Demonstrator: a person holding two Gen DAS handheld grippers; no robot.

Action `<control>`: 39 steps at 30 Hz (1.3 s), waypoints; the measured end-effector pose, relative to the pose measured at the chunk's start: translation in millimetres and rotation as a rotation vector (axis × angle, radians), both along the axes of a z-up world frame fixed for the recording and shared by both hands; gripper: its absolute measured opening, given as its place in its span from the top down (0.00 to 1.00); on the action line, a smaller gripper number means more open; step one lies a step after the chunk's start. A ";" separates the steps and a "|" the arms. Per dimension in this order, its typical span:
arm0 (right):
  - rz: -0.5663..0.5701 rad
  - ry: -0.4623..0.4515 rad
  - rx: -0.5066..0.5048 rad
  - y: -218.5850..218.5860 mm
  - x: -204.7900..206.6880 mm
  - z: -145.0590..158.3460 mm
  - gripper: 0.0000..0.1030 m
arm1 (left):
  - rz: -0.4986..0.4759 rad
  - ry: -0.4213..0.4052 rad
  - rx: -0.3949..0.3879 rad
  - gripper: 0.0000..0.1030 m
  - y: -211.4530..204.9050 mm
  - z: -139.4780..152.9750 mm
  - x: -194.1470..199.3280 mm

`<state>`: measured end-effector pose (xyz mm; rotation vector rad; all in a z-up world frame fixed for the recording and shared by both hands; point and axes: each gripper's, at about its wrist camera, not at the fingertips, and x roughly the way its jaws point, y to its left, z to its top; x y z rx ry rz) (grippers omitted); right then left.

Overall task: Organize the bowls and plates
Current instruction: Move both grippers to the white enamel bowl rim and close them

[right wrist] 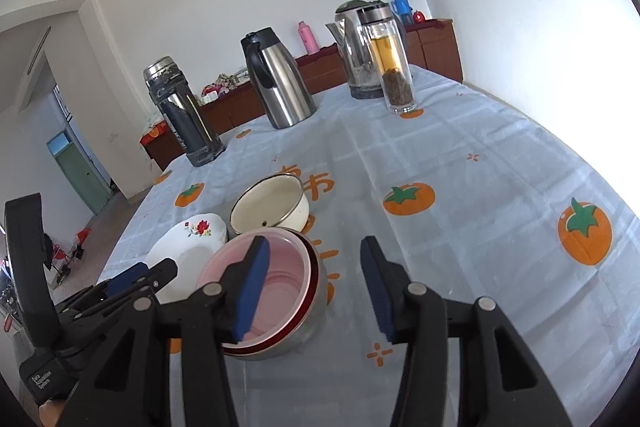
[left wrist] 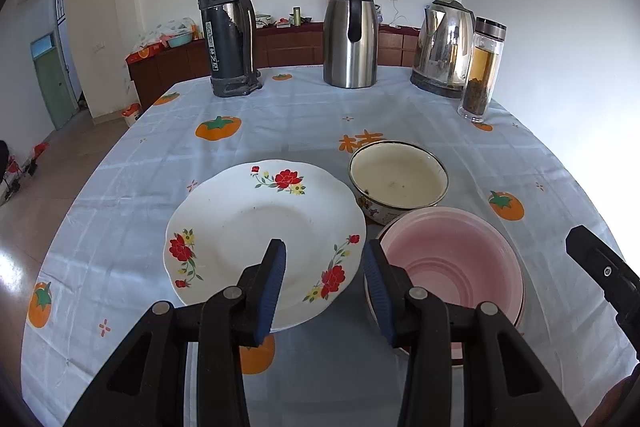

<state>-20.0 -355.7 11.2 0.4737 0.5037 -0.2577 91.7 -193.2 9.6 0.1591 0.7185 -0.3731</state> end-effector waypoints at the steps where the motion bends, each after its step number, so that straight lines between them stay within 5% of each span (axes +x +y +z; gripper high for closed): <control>1: 0.001 0.001 0.004 -0.8 0.6 -0.5 0.55 | 0.000 0.002 -0.001 0.58 -0.1 -0.1 0.3; 16: 0.096 0.031 0.075 -21.8 44.7 -3.0 0.55 | 0.003 0.023 0.008 0.58 -3.7 -0.4 31.1; 25: 0.155 0.112 0.169 -45.9 101.6 -14.1 0.56 | -0.031 0.075 0.023 0.58 -26.8 5.8 77.7; 28: 0.179 0.156 0.199 -50.6 121.4 -22.2 0.68 | -0.036 0.105 0.020 0.58 -38.2 3.8 95.2; 39: 0.231 0.270 0.244 -65.4 166.6 -44.9 0.69 | -0.030 0.139 0.078 0.58 -68.5 -10.8 138.1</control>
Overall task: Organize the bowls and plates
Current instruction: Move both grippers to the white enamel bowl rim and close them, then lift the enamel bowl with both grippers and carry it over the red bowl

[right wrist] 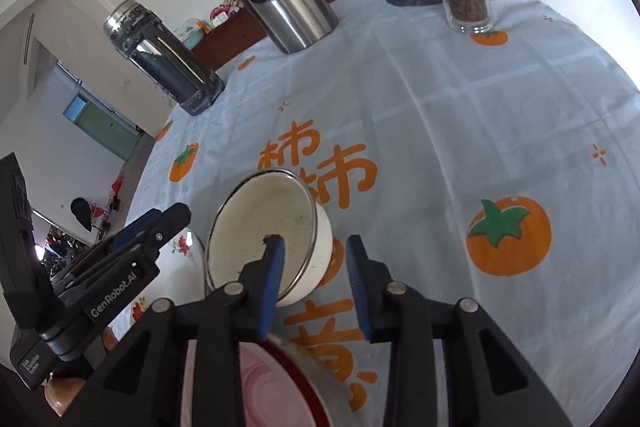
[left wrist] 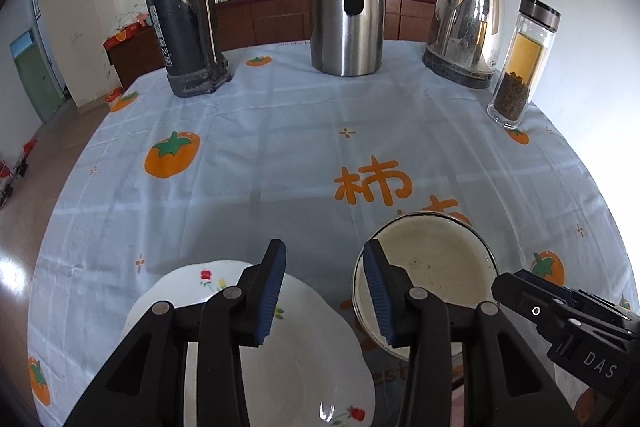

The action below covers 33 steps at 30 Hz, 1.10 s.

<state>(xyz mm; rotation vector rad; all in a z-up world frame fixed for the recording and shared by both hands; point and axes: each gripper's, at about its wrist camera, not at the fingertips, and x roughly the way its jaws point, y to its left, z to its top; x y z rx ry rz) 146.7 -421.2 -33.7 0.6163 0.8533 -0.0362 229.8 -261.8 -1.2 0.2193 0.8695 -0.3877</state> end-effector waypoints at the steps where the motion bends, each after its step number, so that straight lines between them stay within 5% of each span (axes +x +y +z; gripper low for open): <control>1: 0.003 0.006 -0.006 -0.5 1.7 -0.9 0.69 | 0.001 0.007 0.006 0.58 -2.4 -3.4 3.4; 11: 0.056 0.062 -0.009 -1.0 23.2 -14.2 0.69 | -0.014 0.060 0.030 0.58 -19.9 -24.5 17.0; 17: 0.091 0.073 -0.012 3.5 28.2 -16.2 0.78 | -0.024 0.069 0.038 0.58 -25.1 -27.2 17.4; 24: 0.095 0.068 0.014 1.3 29.2 -18.9 0.83 | -0.073 0.106 0.029 0.83 -30.7 -30.7 15.9; 33: 0.029 -0.014 -0.025 2.2 4.6 11.9 0.85 | -0.097 0.029 -0.030 0.83 -30.2 1.2 -5.9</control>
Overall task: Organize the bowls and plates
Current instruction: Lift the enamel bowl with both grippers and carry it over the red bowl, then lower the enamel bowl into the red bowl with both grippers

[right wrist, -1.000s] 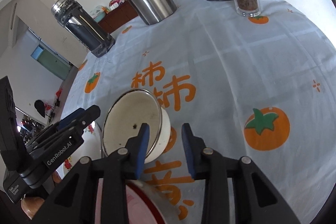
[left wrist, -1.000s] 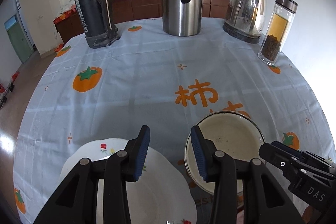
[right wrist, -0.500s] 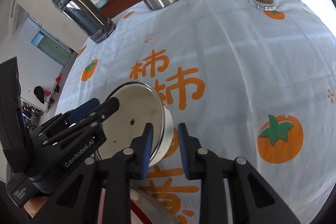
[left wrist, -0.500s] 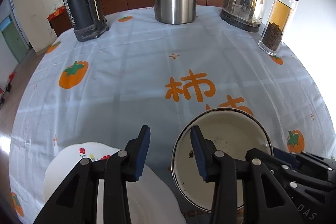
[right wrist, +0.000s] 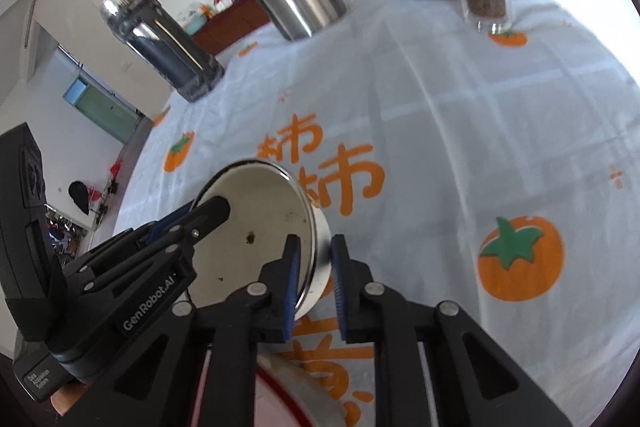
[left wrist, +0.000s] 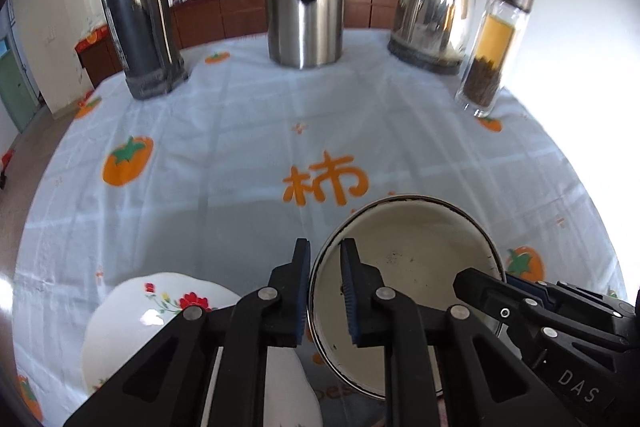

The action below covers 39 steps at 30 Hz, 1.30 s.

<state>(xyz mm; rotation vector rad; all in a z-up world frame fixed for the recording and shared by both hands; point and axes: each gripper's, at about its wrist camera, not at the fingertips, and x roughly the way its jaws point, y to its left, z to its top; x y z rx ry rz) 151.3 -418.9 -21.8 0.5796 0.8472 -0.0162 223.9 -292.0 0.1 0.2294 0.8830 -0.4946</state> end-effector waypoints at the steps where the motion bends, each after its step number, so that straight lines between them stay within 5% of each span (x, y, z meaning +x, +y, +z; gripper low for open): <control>1: -0.002 -0.008 -0.007 0.9 -2.5 5.0 0.85 | -0.002 -0.014 -0.006 0.83 0.4 8.1 -4.3; 15: -0.027 -0.064 -0.064 25.8 -73.1 65.2 0.85 | -0.032 -0.086 -0.038 0.83 24.1 57.3 -74.1; 28: -0.046 -0.053 -0.109 54.2 -127.2 55.4 0.85 | -0.045 -0.068 -0.027 0.83 44.2 37.8 -126.2; 39: -0.054 -0.024 -0.101 56.3 -133.2 34.5 0.84 | -0.035 -0.010 0.005 0.83 44.8 7.7 -128.2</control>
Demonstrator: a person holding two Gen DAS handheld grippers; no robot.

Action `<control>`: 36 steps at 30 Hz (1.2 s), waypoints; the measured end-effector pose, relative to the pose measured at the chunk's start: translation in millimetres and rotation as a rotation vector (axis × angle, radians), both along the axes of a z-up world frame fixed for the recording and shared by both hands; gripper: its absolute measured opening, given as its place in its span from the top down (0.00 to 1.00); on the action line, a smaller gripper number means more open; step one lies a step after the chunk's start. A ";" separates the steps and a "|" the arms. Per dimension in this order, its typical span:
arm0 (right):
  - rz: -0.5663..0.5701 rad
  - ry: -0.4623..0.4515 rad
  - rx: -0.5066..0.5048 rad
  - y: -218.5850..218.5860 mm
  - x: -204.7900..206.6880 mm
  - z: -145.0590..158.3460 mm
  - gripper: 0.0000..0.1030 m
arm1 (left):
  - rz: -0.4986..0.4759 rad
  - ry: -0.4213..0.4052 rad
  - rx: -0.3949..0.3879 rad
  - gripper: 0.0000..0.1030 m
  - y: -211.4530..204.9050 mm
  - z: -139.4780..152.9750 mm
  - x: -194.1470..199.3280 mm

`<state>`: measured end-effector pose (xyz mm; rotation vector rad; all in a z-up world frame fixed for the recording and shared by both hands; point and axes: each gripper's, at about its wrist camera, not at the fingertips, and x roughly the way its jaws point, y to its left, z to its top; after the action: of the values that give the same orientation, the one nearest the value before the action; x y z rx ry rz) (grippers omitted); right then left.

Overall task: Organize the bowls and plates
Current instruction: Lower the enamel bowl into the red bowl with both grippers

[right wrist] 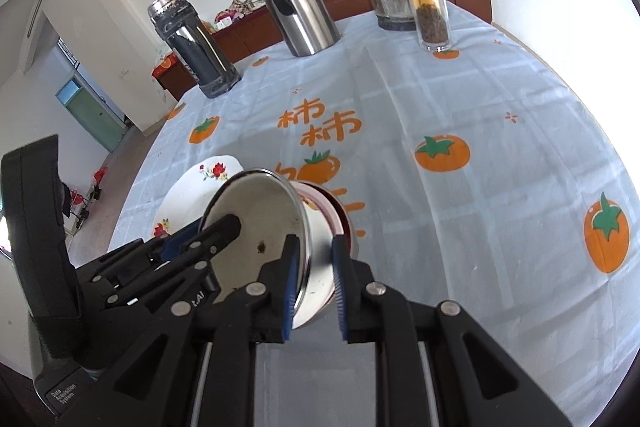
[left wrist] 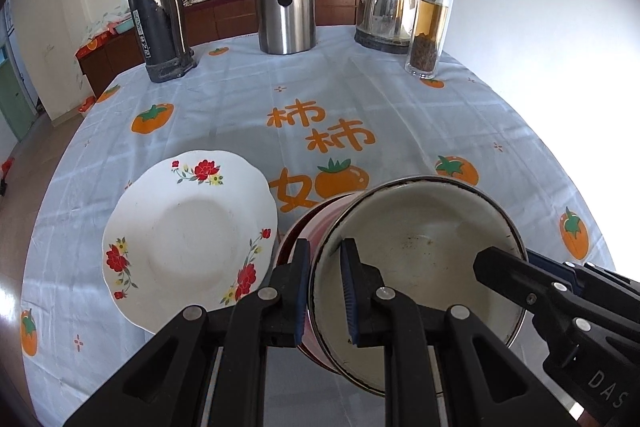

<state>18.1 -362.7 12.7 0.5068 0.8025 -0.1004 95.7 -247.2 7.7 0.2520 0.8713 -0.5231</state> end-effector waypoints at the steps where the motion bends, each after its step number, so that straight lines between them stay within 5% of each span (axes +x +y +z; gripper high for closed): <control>1: 0.002 0.003 0.001 0.2 1.3 -1.9 0.84 | 0.002 0.002 0.002 0.83 -0.1 -1.3 1.7; 36: 0.022 0.040 0.046 -1.1 20.5 -26.4 0.84 | 0.027 -0.033 0.075 0.77 -10.6 -15.3 17.4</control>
<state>38.6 -363.8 -13.7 0.5406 0.8508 -0.0715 113.2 -257.8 -7.5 0.3157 0.8621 -0.4604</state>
